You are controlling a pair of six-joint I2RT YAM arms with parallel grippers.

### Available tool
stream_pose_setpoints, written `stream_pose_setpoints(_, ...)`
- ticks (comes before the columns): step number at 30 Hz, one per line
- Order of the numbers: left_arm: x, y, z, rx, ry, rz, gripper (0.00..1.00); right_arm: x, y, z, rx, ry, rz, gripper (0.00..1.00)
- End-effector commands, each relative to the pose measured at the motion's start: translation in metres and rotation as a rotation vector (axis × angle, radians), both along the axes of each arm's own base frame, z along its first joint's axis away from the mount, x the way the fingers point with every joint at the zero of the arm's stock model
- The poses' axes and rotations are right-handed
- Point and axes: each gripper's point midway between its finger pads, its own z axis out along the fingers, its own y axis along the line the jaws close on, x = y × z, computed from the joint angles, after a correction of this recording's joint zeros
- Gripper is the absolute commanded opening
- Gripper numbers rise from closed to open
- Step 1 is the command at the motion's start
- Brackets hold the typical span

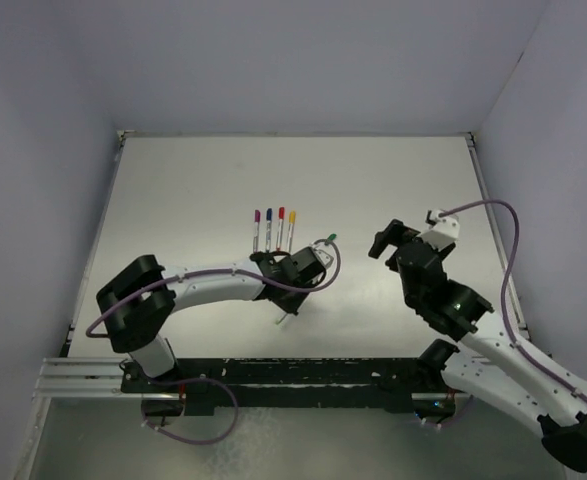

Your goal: Insert the pens into the pen caps

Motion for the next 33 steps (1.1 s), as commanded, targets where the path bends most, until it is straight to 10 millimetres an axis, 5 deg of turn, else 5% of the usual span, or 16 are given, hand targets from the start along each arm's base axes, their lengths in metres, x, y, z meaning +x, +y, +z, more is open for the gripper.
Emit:
stream_pose_setpoints(1, 0.006, 0.008, 0.035, -0.071, -0.066, 0.065, 0.0, 0.013, 0.004, 0.007, -0.03, 0.033, -0.061, 0.98)
stream_pose_setpoints(17, 0.022, 0.042, 0.085, -0.286, -0.246, 0.218, 0.0, 0.087, 0.093, -0.073, -0.093, 0.446, 0.162, 0.86)
stream_pose_setpoints(33, 0.023, 0.061, 0.084, -0.333, -0.286, 0.273, 0.0, 0.128, 0.127, -0.124, -0.125, 0.558, 0.164, 0.66)
